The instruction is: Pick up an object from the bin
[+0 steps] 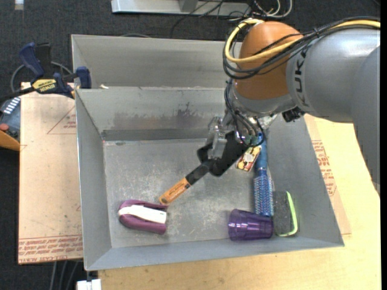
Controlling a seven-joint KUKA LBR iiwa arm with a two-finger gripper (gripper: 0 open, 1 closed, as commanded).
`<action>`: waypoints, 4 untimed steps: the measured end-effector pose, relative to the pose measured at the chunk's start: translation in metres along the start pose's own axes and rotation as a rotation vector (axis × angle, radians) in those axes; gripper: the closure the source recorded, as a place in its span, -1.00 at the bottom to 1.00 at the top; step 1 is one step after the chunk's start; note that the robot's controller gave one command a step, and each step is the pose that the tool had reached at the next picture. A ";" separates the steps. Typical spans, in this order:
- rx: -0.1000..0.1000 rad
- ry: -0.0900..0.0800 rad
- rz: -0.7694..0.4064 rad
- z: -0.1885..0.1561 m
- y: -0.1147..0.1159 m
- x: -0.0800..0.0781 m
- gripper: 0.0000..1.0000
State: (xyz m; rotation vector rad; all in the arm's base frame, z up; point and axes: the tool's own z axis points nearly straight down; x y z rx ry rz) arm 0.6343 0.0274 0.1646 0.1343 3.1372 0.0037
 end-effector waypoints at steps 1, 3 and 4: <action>-0.002 -0.016 -0.023 0.043 0.000 -0.013 1.00; -0.002 -0.011 -0.023 -0.066 -0.004 -0.014 1.00; -0.002 -0.010 -0.024 -0.071 -0.004 -0.013 1.00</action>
Offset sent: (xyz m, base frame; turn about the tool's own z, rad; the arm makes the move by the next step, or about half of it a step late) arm 0.0125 -0.0104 0.1340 -0.0203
